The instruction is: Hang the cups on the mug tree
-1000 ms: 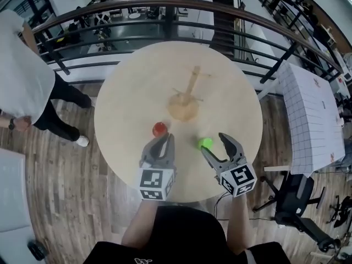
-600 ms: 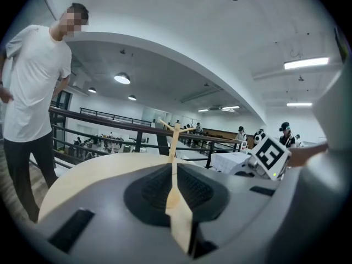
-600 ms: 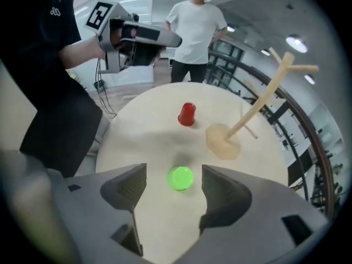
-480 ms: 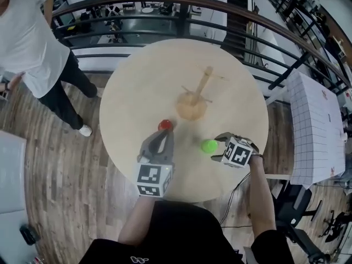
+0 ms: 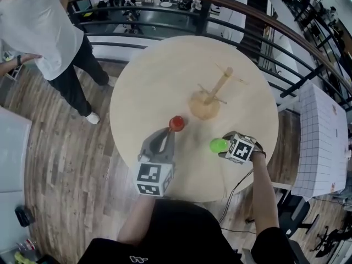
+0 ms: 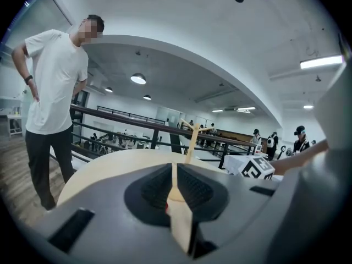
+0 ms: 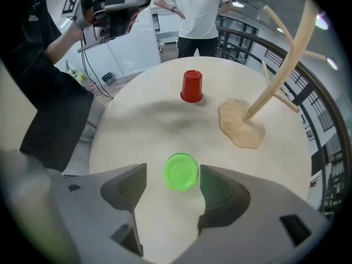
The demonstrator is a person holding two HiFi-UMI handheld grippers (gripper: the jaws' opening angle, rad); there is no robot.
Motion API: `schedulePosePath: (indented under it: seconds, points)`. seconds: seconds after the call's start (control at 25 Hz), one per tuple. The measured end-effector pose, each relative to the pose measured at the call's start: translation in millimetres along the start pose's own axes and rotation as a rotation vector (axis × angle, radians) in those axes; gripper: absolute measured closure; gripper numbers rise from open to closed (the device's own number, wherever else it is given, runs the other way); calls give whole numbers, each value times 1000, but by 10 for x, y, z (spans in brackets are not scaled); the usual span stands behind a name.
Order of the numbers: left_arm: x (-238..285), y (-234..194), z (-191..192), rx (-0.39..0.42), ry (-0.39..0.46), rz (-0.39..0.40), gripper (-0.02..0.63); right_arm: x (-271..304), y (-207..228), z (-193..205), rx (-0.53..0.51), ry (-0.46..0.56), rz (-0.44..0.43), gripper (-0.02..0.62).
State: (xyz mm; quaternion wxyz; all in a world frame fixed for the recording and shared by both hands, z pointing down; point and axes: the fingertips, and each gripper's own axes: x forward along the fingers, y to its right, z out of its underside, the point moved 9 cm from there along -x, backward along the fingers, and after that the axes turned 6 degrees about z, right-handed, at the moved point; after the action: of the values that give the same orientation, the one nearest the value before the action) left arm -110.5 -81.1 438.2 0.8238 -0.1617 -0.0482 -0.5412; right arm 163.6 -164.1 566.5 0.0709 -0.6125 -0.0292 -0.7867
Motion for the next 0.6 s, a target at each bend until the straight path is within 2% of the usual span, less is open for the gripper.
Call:
schedulePosePath:
  seconds: [0.2, 0.4, 0.6]
  points:
    - [-56, -9, -38, 4, -6, -8, 572, 78, 27, -63, -39, -33, -19, 284]
    - [-90, -33, 25, -12, 4, 3, 572, 299, 74, -40, -17, -71, -22, 285]
    - [-107, -82, 108, -39, -12, 3, 572, 468, 35, -4, -17, -83, -18, 324]
